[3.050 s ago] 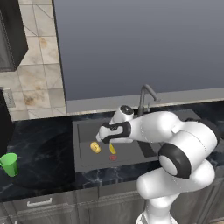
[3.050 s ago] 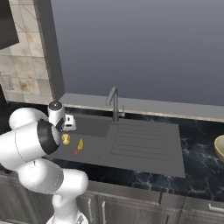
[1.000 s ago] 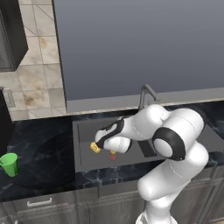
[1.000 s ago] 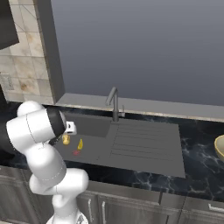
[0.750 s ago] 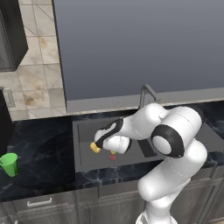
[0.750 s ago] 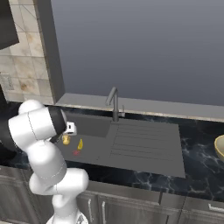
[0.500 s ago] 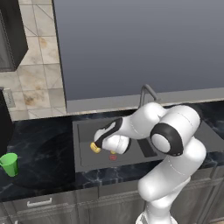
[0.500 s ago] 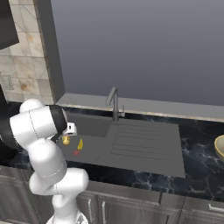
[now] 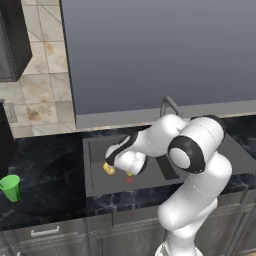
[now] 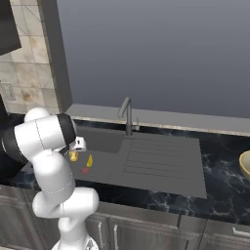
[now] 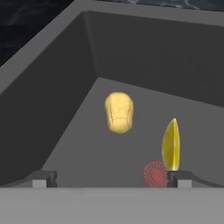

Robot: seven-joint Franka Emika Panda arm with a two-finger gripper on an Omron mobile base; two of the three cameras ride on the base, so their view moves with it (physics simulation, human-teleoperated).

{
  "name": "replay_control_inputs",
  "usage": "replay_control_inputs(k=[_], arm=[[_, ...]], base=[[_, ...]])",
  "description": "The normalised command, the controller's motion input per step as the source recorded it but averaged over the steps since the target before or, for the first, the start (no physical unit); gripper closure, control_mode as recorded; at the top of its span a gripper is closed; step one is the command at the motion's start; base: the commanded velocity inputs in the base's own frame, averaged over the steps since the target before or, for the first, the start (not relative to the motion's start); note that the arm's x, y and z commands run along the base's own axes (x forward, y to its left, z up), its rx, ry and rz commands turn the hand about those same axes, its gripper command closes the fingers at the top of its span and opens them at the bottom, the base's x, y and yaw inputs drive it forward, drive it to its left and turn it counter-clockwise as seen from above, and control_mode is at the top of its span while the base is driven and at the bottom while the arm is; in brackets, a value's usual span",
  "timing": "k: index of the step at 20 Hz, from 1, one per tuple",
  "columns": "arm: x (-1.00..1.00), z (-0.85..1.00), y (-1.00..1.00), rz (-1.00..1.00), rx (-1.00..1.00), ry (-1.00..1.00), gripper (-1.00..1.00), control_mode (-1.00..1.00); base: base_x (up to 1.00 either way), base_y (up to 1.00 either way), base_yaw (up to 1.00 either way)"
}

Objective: Remove the lemon wedge and potato from the sink. Then move the bowl and cup from the counter to the sink for washing.

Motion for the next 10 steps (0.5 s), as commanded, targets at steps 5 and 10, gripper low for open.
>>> replay_control_inputs(k=[5,10], arm=[[0.09,-0.07,-0.02,0.0,0.02,0.0,-1.0,-1.0],[0.08,-0.08,-0.04,0.0,0.01,0.0,-1.0,-1.0]], base=[[0.0,0.0,0.0],[0.0,0.0,0.0]])
